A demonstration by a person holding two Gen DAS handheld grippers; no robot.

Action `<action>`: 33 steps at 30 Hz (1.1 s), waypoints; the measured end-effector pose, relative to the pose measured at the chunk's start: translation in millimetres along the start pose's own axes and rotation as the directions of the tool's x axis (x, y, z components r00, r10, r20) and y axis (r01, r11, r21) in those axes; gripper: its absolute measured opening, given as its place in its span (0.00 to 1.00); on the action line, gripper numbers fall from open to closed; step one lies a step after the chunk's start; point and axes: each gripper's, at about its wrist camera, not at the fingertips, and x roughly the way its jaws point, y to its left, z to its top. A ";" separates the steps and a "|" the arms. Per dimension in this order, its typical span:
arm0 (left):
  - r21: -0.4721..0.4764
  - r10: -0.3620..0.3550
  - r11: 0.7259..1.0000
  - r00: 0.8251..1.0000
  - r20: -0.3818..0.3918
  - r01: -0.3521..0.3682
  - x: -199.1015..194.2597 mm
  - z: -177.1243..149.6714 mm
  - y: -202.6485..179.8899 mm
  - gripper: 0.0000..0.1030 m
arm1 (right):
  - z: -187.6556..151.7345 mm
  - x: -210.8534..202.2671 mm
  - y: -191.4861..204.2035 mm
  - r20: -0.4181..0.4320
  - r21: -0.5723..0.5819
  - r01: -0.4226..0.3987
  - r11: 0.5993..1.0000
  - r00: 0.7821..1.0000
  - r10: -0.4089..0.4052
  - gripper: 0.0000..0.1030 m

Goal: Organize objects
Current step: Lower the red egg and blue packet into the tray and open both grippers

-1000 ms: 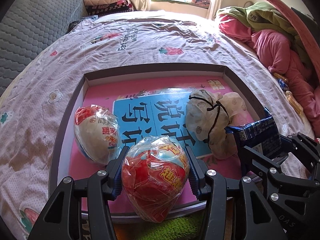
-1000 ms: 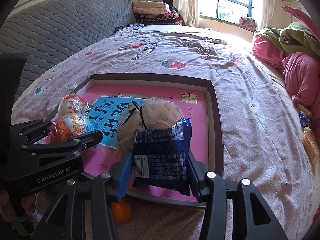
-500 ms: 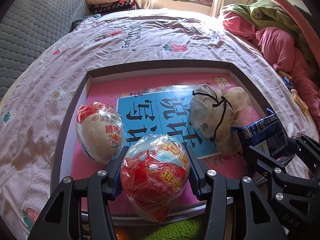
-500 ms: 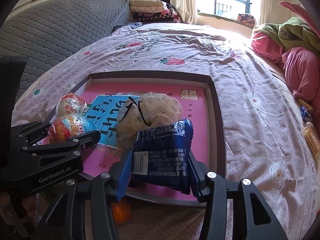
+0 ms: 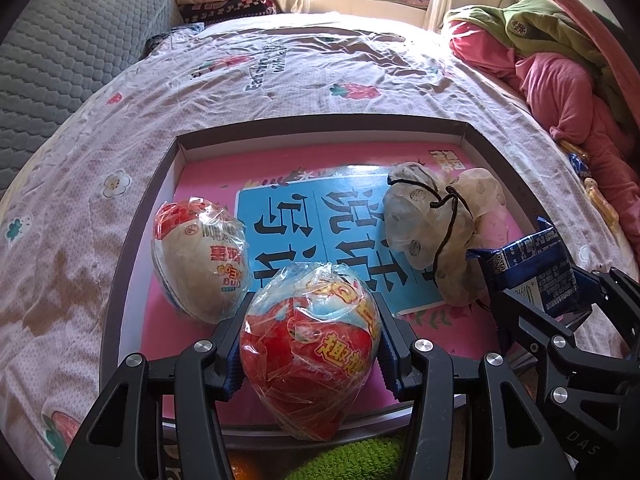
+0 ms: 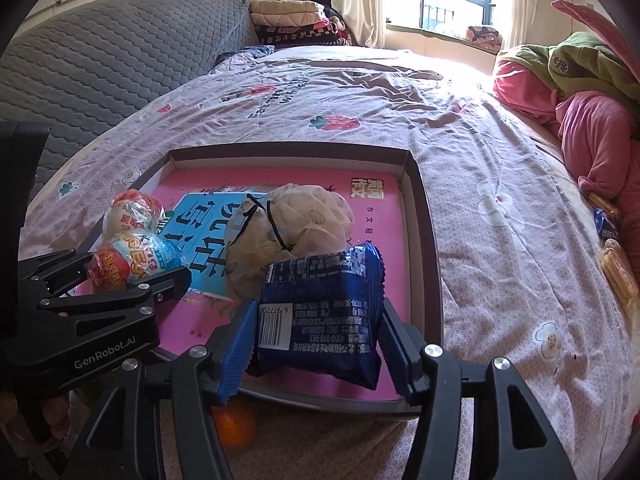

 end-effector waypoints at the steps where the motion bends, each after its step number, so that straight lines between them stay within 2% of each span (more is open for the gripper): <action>1: 0.000 -0.001 1.000 1.000 -0.002 0.001 0.0 -0.2 -0.5 0.54 | -0.3 -0.2 0.1 0.001 0.000 0.002 1.000 1.000 -0.002 0.57; 4: -0.004 -0.001 1.000 1.000 -0.006 0.001 -0.3 -0.6 0.3 0.58 | -0.3 -1.0 1.3 0.002 -0.007 0.011 1.000 1.000 -0.011 0.59; 6: -0.009 -0.002 1.000 1.000 -0.007 0.002 -1.2 -0.6 0.8 0.59 | 0.1 -2.3 1.7 0.007 -0.013 0.019 1.000 1.000 -0.019 0.65; 14: -0.018 -0.007 1.000 1.000 0.005 0.007 -9.6 1.7 2.3 0.64 | 2.2 -6.4 2.1 0.021 -0.019 0.030 0.999 0.999 -0.029 0.66; 33: -0.039 -0.001 0.999 0.998 0.058 0.003 -44.9 7.7 3.3 0.64 | 9.7 -31.9 -3.8 0.102 0.007 0.051 0.999 0.993 -0.052 0.71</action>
